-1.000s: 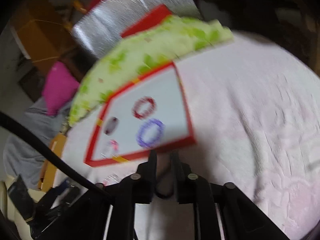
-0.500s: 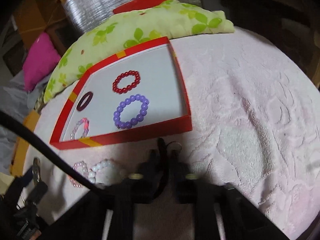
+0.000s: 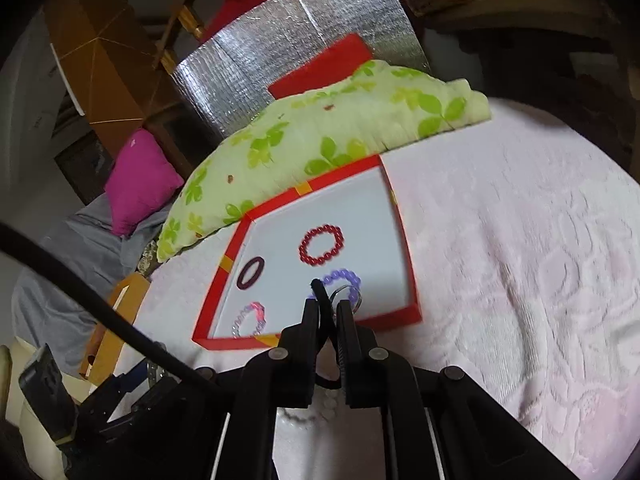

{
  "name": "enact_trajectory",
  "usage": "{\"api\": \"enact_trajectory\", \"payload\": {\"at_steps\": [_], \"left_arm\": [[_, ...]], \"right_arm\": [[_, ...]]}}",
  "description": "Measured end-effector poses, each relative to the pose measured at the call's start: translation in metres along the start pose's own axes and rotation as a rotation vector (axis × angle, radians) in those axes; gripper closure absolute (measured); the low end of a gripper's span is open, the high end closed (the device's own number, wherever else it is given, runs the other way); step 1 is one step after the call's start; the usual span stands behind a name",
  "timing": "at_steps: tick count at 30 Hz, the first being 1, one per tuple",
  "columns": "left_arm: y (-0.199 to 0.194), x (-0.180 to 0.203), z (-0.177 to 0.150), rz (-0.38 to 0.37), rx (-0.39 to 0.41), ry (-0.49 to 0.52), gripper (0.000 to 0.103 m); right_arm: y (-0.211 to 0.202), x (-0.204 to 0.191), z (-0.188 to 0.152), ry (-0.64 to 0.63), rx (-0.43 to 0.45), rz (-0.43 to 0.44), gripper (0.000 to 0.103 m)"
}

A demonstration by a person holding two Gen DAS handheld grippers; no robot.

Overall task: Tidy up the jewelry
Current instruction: 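Carry the silver bangle toward the tray with the left gripper while the right grasps the black hair tie, then release the silver bangle into the tray with the left gripper while the right releases the black hair tie there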

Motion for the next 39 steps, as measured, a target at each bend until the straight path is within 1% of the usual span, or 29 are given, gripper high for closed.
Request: {"api": "enact_trajectory", "payload": {"at_steps": [3, 6, 9, 12, 16, 20, 23, 25, 28, 30, 32, 34, 35, 39], "left_arm": [[0.0, 0.007, 0.018, -0.021, 0.016, 0.002, 0.041], [0.004, 0.017, 0.04, -0.021, 0.035, 0.029, 0.041], [0.015, 0.026, 0.061, -0.036, 0.035, 0.036, 0.041], [0.029, 0.031, 0.077, -0.033, 0.045, 0.025, 0.041], [0.059, 0.029, 0.091, -0.013, -0.004, -0.02, 0.041], [0.085, 0.033, 0.087, -0.026, -0.055, -0.031, 0.041], [0.105, 0.043, 0.077, -0.034, -0.126, -0.006, 0.041], [0.113, 0.048, 0.073, -0.044, -0.154, 0.016, 0.041], [0.125, 0.048, 0.066, -0.024, -0.177, 0.04, 0.041], [0.137, 0.041, 0.061, -0.013, -0.217, 0.019, 0.041], [0.147, 0.037, 0.056, -0.019, -0.252, -0.003, 0.041], [0.154, 0.036, 0.055, -0.017, -0.263, 0.0, 0.041], [0.157, 0.036, 0.055, -0.018, -0.267, 0.003, 0.041], [0.166, 0.04, 0.057, -0.028, -0.267, 0.018, 0.041]], "right_arm": [[0.005, -0.004, 0.01, -0.004, -0.006, 0.002, 0.093], [0.013, -0.004, 0.024, -0.008, -0.014, -0.012, 0.093], [0.023, -0.003, 0.042, -0.017, -0.001, -0.019, 0.093], [0.031, -0.004, 0.063, -0.016, 0.028, 0.008, 0.093], [0.048, -0.007, 0.078, -0.036, 0.048, 0.02, 0.093], [0.071, -0.003, 0.076, -0.019, 0.005, 0.021, 0.093], [0.085, -0.002, 0.074, -0.027, -0.025, 0.013, 0.093], [0.094, 0.001, 0.074, -0.035, -0.036, 0.004, 0.093], [0.108, 0.007, 0.073, -0.014, -0.067, 0.005, 0.093], [0.12, 0.015, 0.07, -0.01, -0.096, -0.021, 0.093], [0.131, 0.02, 0.068, -0.011, -0.122, -0.043, 0.093], [0.137, 0.023, 0.066, -0.014, -0.133, -0.059, 0.093], [0.14, 0.024, 0.066, -0.017, -0.136, -0.067, 0.091], [0.145, 0.028, 0.07, -0.027, -0.13, -0.097, 0.091]]}}
Point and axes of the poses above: each gripper's, at about its wrist camera, not at the fingertips, and y roughly the way its jaws point, x to its right, z to its top, the point moved 8 cm from there along y, roughly the way its jaws point, and after that the axes turned 8 degrees about -y, right-handed, at the moved point
